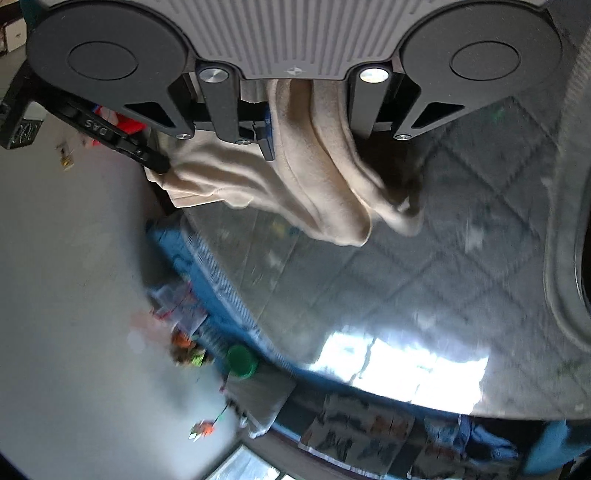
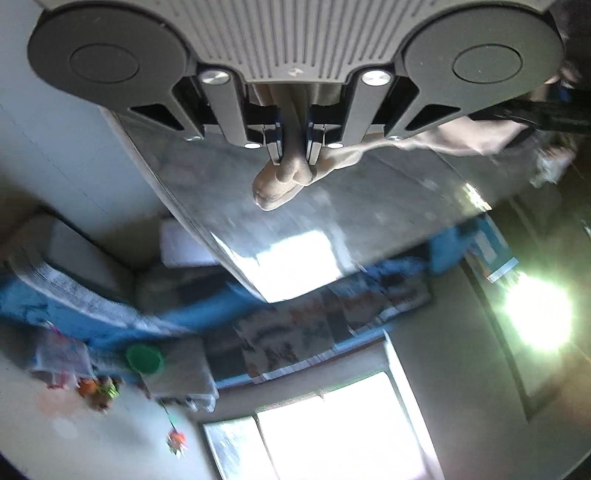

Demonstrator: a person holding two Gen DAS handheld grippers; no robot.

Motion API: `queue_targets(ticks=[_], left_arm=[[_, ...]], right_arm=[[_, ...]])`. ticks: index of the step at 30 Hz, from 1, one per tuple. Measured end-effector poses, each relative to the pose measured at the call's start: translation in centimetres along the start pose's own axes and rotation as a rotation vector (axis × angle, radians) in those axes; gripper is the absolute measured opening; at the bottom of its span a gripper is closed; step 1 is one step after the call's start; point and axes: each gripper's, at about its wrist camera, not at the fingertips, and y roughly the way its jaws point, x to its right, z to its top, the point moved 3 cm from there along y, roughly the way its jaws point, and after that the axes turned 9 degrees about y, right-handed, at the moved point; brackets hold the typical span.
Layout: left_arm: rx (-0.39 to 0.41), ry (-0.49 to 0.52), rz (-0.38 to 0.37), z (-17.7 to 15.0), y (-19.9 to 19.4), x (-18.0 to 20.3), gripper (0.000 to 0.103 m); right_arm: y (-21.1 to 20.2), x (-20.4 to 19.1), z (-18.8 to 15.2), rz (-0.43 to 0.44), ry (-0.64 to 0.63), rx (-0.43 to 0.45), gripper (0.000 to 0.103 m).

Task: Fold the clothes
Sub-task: 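Lift the folded shirt with both grippers and carry it onto the open mattress, then lower the shirt onto the mattress and open both grippers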

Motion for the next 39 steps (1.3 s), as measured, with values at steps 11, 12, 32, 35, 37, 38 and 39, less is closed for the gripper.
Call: queue_targets(ticks=[11,12,32,35,37,38,39], left_arm=[[-0.007,0.017,0.034,-0.8,0.0,-0.3,0.033],[-0.006,0.022,0.041,-0.8,0.1,-0.1,0.039],[0.069,0.208,0.227,-2.6,-1.9,0.5,0.091],[0.076,0.244,0.248,-3.2,-2.4,0.8,0.098],[0.076,0.253,0.251,-3.7,-2.6,0.9,0.099],[0.074,0.255,0.251,-3.9,-2.6,0.9,0.099],[0.072,0.257,0.252,-4.2,-2.7,0.9,0.099]], right_arm=[[1.9,0.8,-2.6,-0.097,-0.085,-0.006,0.023],[1.9,0.7,-2.8,-0.105,-0.093,-0.003,0.024],[-1.4,-0.8,-5.4,-0.152,-0.209,0.057,0.086],[-1.9,-2.7,-6.1,-0.117,-0.27,0.064,0.093],[-2.0,-4.1,-7.0,-0.1,-0.319,0.068,0.093],[-1.9,-4.6,-7.4,-0.095,-0.341,0.067,0.096],[-1.8,-5.1,-7.8,-0.091,-0.36,0.064,0.098]])
